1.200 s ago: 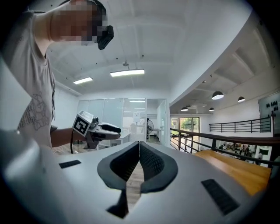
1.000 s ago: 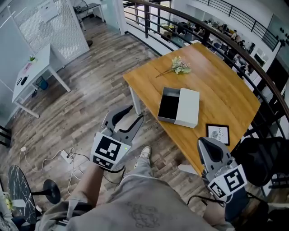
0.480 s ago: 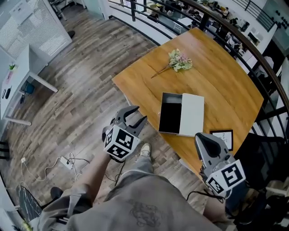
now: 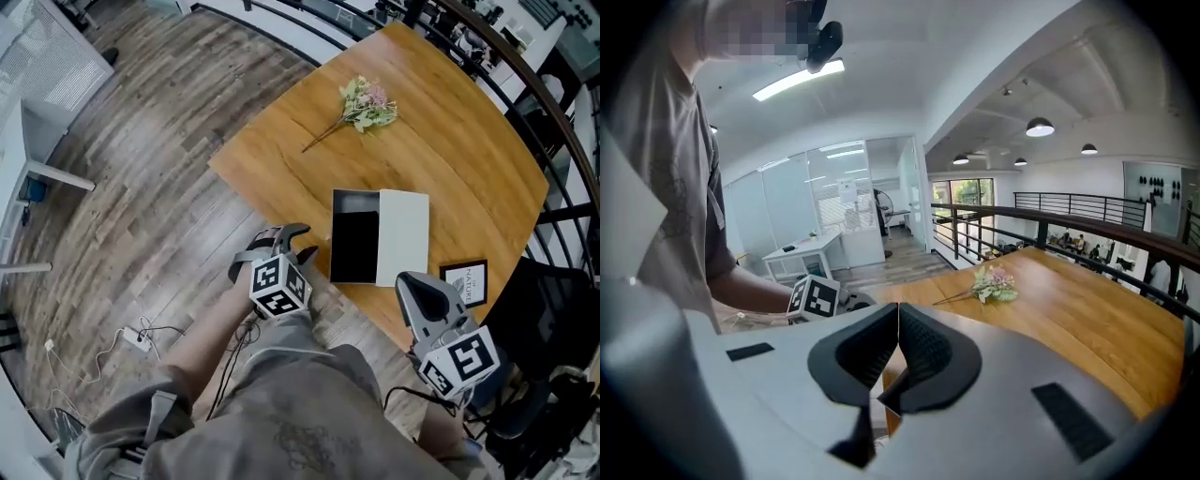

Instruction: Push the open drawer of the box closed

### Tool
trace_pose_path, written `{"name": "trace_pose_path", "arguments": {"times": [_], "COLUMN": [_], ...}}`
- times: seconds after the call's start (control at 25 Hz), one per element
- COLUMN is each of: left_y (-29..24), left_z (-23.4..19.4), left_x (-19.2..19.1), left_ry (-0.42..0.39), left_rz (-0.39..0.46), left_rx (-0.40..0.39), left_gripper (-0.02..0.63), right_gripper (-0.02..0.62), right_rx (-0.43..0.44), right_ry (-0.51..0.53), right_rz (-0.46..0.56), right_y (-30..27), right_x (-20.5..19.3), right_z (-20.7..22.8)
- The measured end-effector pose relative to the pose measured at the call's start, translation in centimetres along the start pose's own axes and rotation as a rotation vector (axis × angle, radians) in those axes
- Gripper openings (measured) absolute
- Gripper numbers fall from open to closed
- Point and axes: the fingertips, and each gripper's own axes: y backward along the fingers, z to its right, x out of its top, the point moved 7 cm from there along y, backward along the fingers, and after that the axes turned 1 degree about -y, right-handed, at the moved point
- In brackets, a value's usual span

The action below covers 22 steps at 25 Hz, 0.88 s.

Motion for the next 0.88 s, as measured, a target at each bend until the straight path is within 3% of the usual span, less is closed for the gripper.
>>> {"name": "trace_pose_path", "arguments": {"times": [0.32,0.52,0.72,0.88], "left_y": [-5.6,-8.3,-10.4,-10.7], "left_z": [1.2,1.8,2.2,2.7], "left_x": [-2.2,-2.5,-3.0,-2.7], "left_ry": [-0.010,-0.008,-0.035,-0.002], "left_rz": [-0.086,-0.114,-0.166,-0.173], "left_rx": [-0.141,-0.173,-0.230,-0.240], "left_gripper": [0.187,0.184,0.155,0.092], "right_gripper": [0.032,0.032,0.032,0.032], "right_rx": [0.028,0.080,0.145,0.180], "right_ry": [-0.033,-0.048,-0.044,-0.055], "right_rz": [-0.065,-0.093,-0.130,-0.147], "right_y": [-3.3,-4.6,-5.5,-6.0], "right_x": [-1.0,-1.9,-2.8,-3.6], "right_z": [1.9,3.3,4.5,5.5]}}
